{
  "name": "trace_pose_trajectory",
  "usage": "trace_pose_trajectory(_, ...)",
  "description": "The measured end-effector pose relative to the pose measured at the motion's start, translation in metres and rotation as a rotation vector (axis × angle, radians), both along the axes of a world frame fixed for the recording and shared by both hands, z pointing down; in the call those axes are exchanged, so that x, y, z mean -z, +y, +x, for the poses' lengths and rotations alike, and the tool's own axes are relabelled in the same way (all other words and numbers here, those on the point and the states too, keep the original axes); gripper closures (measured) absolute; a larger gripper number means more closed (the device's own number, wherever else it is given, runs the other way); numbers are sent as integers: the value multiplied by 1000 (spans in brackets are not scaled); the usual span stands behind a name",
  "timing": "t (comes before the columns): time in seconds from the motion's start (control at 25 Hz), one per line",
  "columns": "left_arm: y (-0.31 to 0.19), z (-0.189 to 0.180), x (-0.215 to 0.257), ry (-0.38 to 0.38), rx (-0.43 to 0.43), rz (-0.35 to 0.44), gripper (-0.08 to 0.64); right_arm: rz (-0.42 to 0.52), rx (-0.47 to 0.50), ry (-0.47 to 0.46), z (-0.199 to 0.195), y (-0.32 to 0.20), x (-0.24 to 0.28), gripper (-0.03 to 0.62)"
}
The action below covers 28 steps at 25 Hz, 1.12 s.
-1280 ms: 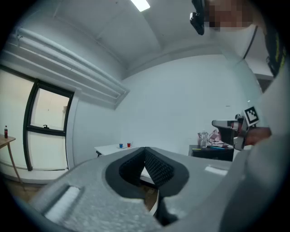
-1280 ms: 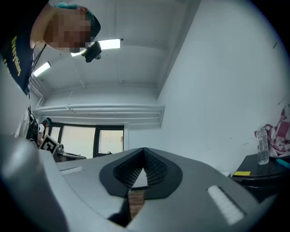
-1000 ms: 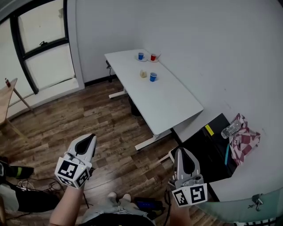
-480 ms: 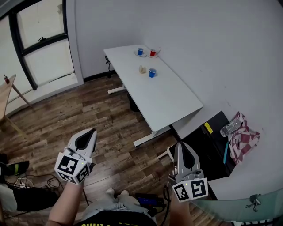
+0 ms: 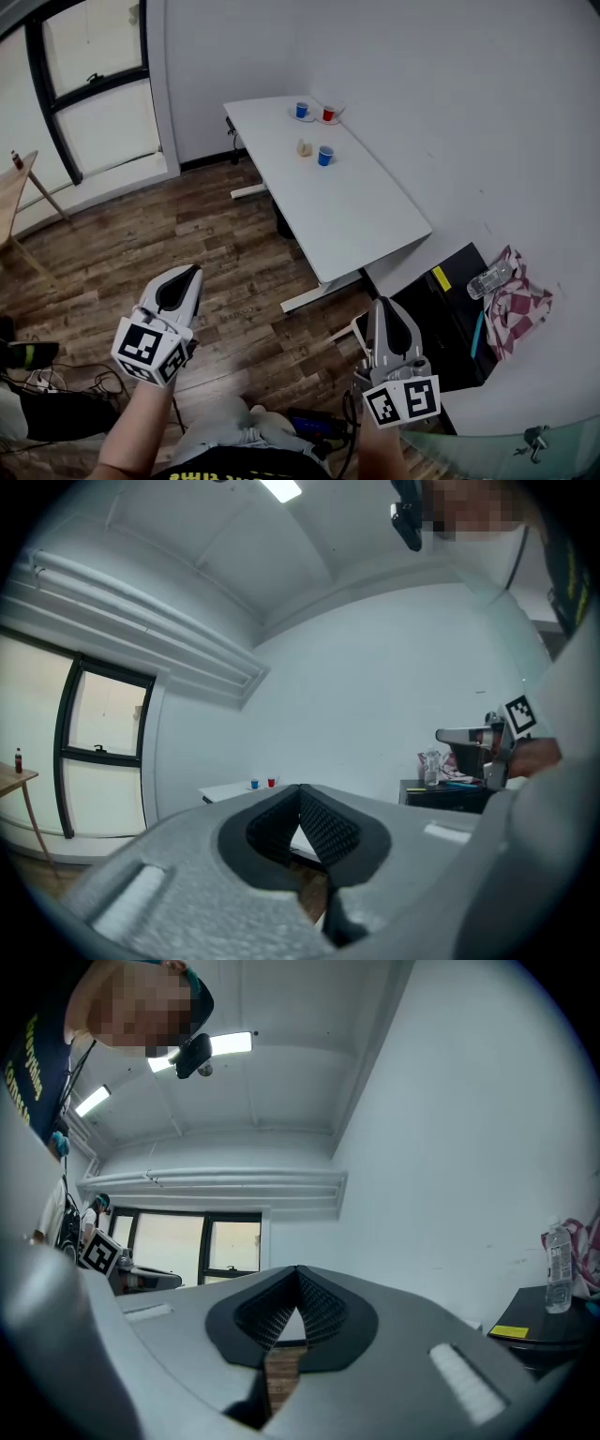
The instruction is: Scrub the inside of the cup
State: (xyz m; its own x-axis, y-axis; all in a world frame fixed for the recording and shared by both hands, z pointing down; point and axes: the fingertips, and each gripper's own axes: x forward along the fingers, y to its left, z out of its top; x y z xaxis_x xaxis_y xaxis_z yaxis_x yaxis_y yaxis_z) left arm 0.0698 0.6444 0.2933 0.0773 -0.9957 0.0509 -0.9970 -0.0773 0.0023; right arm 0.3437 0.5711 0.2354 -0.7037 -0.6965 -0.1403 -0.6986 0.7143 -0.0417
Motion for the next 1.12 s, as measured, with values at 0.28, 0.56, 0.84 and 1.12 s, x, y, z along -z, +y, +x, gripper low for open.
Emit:
trace_pose_trajectory(0.28,-13,-1,-2,-7,12,-10,557,-7,13,-9,-4,-20,-4,586)
trace_pose_trajectory(0.56,-49,-24,-9,13,20,-4,557,-1,19,-7,-25,-56,-4,586)
trace_pose_trajectory(0.84,-117,-65,-12,29,-7,-2,557,-11,2,-1,-64,-114,-6,586)
trace_pose_trajectory(1.12,-191,-109,-9,30,-60,-8,557,-7,-26,4,-118,-177,1,586)
